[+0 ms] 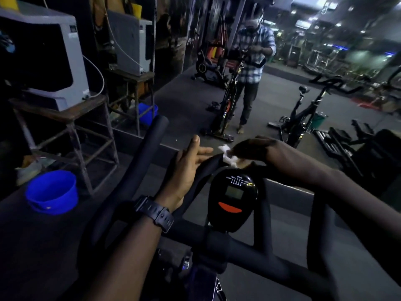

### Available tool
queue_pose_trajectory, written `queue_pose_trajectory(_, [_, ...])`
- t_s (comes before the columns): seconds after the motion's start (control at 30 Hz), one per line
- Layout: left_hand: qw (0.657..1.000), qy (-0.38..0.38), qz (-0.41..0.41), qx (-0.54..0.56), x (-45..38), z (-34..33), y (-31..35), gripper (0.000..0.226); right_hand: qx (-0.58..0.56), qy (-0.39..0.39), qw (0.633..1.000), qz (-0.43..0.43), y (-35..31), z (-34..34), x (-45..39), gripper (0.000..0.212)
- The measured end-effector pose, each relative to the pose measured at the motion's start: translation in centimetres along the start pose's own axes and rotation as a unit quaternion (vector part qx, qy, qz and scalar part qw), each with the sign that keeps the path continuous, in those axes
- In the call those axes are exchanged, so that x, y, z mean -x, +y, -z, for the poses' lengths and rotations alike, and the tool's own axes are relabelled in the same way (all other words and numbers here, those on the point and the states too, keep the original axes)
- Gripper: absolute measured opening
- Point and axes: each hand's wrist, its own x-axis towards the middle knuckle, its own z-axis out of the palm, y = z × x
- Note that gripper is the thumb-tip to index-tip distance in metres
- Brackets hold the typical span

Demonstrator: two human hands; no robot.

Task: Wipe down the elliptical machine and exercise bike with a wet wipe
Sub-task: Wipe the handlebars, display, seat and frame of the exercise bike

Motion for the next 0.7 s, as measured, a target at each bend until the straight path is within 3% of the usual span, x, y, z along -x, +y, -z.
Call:
queue_pose_trajectory(0.13, [1.0,-0.004,0.011,0.011,0.1,0.2,0.0,0.078,-0.018,0.012,1.0,0.016,-1.5,-0.9,-4.2,0.035])
queue_pose_trajectory(0.23, [1.0,-0.002,0.014,0.01,0.1,0.3,0.1,0.083,-0.1,-0.033,0.994,-0.037,-1.5,-0.5,-4.3,0.037])
queue_pose_trajectory(0.37, [0.999,-0.015,0.029,0.007,1.1,0.6,0.4,0.084,-0.101,-0.028,0.99,-0.091,0.2,0.5,-2.6,0.036])
queue_pose_trajectory(0.43, [0.999,-0.017,0.034,0.007,1.5,0.8,0.5,0.09,-0.092,-0.079,0.985,-0.119,0.1,1.0,-3.9,0.036])
queue_pose_trajectory(0.57, [0.998,-0.027,0.037,0.049,2.3,1.8,0.2,0.076,-0.003,-0.202,0.979,-0.025,-4.6,0.2,-8.7,0.034])
queue_pose_trajectory(0.7, [0.995,-0.032,0.039,0.086,3.0,3.1,-0.2,0.083,0.013,-0.209,0.977,0.044,-7.6,-1.1,-9.8,0.03])
